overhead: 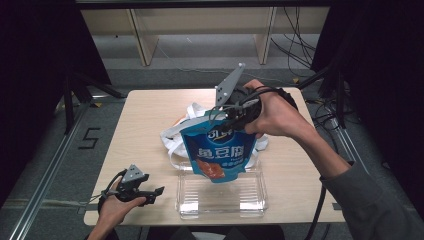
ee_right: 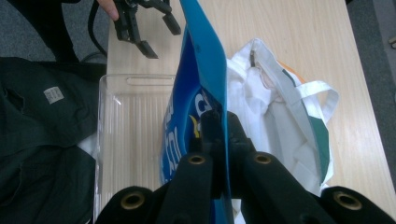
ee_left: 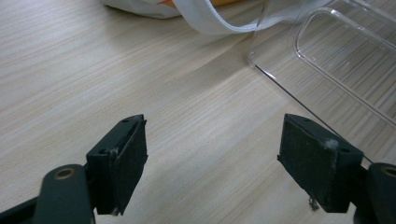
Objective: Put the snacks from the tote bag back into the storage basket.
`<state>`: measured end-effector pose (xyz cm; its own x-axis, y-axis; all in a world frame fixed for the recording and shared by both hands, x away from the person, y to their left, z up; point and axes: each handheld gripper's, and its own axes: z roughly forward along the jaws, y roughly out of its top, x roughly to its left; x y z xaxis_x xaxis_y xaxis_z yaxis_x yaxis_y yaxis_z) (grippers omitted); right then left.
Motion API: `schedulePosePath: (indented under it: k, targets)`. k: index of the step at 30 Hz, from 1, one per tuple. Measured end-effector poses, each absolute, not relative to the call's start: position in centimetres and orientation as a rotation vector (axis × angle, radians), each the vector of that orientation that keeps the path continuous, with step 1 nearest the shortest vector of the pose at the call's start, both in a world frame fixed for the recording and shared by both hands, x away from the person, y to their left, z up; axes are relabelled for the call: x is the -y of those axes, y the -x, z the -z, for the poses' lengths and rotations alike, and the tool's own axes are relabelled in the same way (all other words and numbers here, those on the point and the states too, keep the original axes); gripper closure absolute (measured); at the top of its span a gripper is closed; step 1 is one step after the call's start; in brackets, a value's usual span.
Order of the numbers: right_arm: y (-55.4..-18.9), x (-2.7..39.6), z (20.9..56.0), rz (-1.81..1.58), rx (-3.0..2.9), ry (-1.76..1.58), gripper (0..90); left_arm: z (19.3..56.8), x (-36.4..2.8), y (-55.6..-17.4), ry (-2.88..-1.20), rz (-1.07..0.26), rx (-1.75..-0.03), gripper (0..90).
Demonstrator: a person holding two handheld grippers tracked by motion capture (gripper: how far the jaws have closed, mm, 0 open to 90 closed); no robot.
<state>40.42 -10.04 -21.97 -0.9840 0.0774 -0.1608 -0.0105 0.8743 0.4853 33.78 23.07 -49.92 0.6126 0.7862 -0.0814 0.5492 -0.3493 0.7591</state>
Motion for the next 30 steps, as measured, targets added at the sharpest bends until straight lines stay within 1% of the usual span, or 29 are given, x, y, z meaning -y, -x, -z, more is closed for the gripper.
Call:
schedulePosePath:
  k: [6,8,9,13,16,19,24,30]
  targets:
    - [-40.6,9.7,23.0,-0.720,-2.885,-0.041,90.0,49.9,-23.1,-33.8,-2.051,-0.381,-1.048,22.8]
    - [-40.4,9.7,23.3,-0.699,-2.906,-0.097,90.0,49.9,-23.1,-33.8,-2.051,-0.382,-1.049,22.7]
    - [-40.7,9.7,23.5,-0.708,-2.899,-0.055,90.0,49.9,-23.1,-33.8,-2.050,-0.382,-1.049,22.7]
    - [-40.7,9.9,24.4,-0.700,-2.924,-0.119,90.0,49.9,-23.1,-33.8,-2.066,-0.389,-1.033,22.8]
    - [-40.9,9.9,25.0,-0.701,-2.917,-0.088,90.0,50.0,-23.0,-33.8,-2.051,-0.388,-1.048,22.7]
    - [-41.1,10.1,25.4,-0.712,-2.912,-0.063,90.0,49.9,-23.3,-33.8,-2.086,-0.396,-1.018,22.7]
    - [-41.2,10.2,26.1,-0.722,-2.923,-0.081,90.0,50.0,-23.0,-33.8,-2.058,-0.391,-1.051,22.7]
    - [-41.4,10.3,26.9,-0.733,-2.936,-0.083,90.0,50.0,-23.0,-33.7,-2.056,-0.389,-1.049,22.7]
